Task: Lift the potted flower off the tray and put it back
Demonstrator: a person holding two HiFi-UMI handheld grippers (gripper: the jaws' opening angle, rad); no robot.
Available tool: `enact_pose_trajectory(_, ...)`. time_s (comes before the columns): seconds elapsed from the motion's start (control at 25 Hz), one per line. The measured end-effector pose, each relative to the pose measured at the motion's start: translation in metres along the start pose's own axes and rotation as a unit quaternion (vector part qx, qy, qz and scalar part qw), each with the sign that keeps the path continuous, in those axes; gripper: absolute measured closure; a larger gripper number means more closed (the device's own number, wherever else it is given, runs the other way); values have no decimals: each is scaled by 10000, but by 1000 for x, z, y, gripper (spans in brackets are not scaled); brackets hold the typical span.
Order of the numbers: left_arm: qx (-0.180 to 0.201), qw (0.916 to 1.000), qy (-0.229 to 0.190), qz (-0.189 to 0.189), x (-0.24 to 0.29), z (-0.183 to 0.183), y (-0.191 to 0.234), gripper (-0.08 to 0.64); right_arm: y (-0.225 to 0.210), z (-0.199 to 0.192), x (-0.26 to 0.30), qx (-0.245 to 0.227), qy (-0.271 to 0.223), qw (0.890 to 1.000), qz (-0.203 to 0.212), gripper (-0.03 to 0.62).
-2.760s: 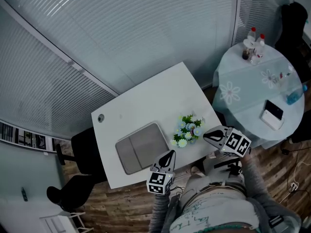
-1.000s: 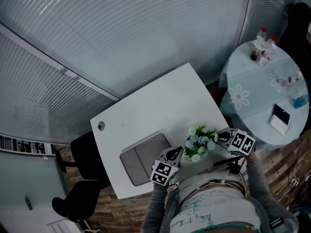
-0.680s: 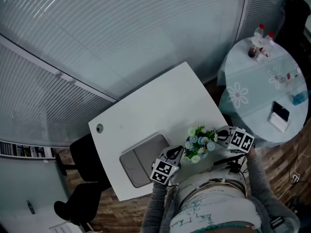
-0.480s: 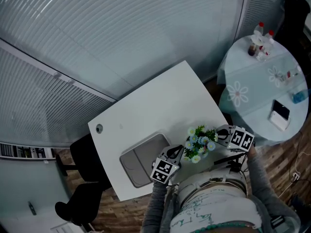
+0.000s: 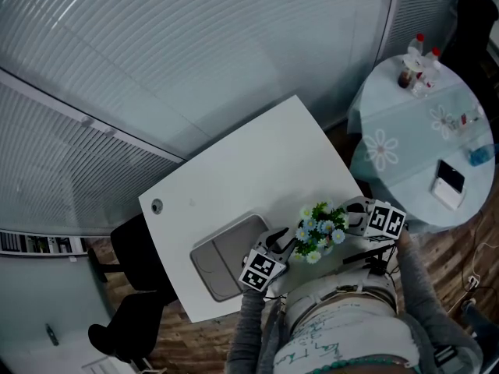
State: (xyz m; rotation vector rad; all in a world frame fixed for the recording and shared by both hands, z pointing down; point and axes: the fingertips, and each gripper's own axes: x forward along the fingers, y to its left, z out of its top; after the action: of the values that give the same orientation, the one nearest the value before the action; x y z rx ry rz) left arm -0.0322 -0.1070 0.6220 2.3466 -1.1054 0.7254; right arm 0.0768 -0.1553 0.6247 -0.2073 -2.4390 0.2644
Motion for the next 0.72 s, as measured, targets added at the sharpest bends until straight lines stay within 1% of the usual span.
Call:
enact_pose_trajectory(0.08, -28, 10000, -2, -58, 0, -1, 1, 408, 1, 0, 2, -38, 22, 10000, 84, 373)
enact_pose_trajectory(0.12, -50, 10000, -8, -84, -1, -1, 2, 380, 2, 0, 3, -56, 42, 9999, 121, 353)
enact_pose_trajectory(0.2, -116, 9998, -26, -135, -1, -2, 3, 324, 2, -2, 6, -87, 101, 9997, 186, 326)
enact_pose_trajectory(0.28, -192, 9996, 3, -218, -2, -5, 3, 285, 2, -2, 8, -91, 150, 9995, 254, 300)
enact_pose_trajectory(0.52, -169, 9982, -29, -575, 6, -2, -9, 243, 0, -3, 16, -163, 230, 9986, 451, 270)
enact_pose_trajectory(0.72, -28, 9981, -14, -618, 13, 2, -14, 184, 2, 1, 23, -285, 301, 9969, 670, 248)
